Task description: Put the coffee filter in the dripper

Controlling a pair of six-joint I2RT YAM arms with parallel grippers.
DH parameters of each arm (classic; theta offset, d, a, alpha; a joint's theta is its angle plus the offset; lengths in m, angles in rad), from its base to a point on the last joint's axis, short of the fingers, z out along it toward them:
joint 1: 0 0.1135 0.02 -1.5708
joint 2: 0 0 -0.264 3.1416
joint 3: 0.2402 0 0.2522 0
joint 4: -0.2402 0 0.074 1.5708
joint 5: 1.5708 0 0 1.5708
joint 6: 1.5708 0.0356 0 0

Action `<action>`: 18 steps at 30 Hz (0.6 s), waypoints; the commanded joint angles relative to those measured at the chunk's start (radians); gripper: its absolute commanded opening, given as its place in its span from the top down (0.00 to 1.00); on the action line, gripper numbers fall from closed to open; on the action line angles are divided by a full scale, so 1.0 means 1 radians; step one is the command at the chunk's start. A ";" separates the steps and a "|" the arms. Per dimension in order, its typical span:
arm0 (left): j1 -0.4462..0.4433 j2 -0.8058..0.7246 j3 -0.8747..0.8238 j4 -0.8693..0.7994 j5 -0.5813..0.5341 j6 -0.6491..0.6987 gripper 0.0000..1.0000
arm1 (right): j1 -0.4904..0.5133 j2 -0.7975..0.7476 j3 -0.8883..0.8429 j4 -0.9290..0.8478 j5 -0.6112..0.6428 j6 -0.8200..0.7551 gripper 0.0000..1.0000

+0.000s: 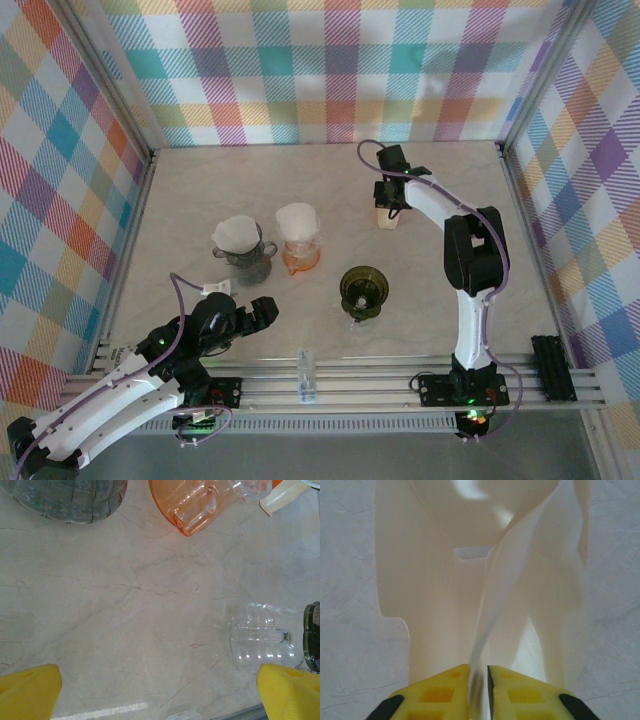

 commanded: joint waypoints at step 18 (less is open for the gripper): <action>0.002 -0.005 0.041 0.024 0.006 0.031 0.00 | 0.022 -0.411 -0.269 0.009 -0.133 0.018 1.00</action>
